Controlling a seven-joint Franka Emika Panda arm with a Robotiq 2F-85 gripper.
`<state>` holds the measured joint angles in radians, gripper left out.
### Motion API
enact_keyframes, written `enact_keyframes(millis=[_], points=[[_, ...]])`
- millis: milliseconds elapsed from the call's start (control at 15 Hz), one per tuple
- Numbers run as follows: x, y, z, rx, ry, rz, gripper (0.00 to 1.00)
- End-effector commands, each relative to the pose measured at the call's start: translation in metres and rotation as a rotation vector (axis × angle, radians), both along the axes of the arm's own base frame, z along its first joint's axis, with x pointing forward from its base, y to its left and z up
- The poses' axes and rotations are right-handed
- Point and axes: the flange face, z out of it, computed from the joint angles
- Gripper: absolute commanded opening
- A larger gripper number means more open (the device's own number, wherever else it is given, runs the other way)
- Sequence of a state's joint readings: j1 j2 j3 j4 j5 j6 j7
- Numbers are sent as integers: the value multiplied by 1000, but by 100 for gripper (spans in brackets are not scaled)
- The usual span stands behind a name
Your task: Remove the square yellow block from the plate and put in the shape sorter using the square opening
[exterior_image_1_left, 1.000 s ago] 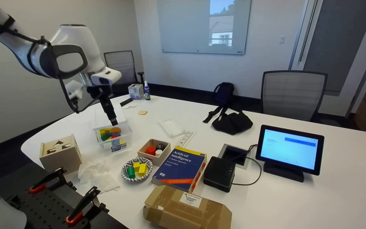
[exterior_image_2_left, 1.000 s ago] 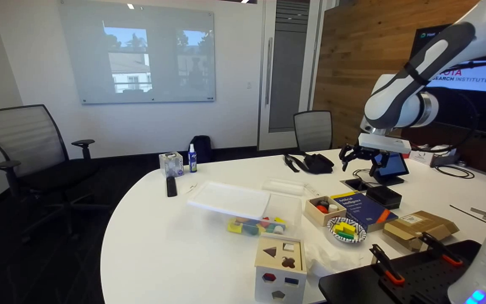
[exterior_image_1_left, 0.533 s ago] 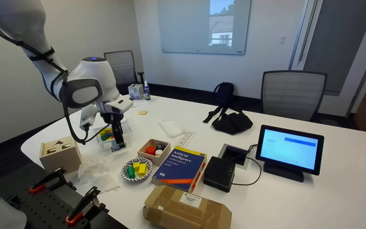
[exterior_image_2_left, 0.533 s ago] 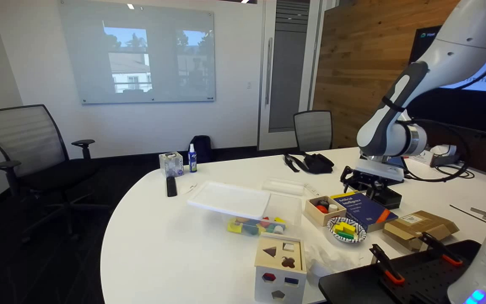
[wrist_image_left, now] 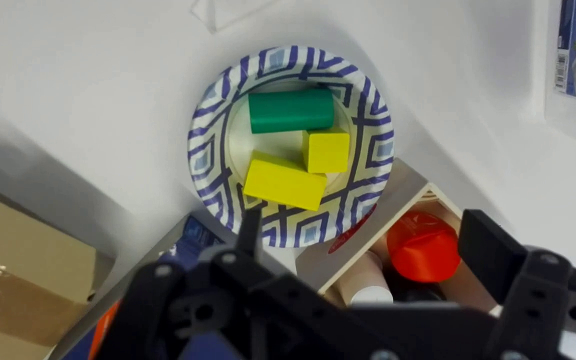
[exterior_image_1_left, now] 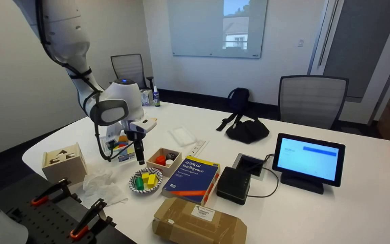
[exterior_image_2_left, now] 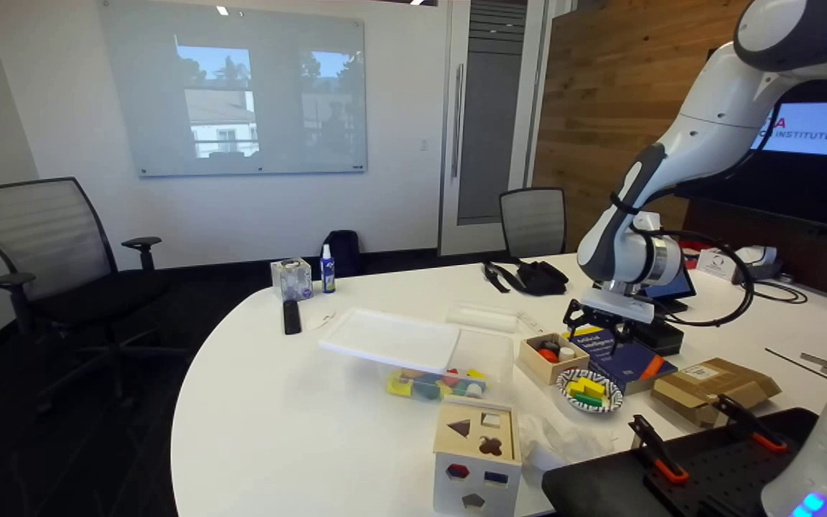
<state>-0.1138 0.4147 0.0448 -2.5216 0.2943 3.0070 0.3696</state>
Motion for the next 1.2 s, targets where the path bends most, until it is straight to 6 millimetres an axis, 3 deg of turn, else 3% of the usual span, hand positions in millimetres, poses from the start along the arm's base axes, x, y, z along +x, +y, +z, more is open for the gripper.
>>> enact_keyframes(millis=[0, 267, 533, 1133], points=[[25, 1, -34, 8, 22, 7, 100], [27, 2, -71, -10, 56, -2, 100], [25, 3, -96, -19, 87, -6, 100], [24, 6, -121, -23, 120, -12, 100]])
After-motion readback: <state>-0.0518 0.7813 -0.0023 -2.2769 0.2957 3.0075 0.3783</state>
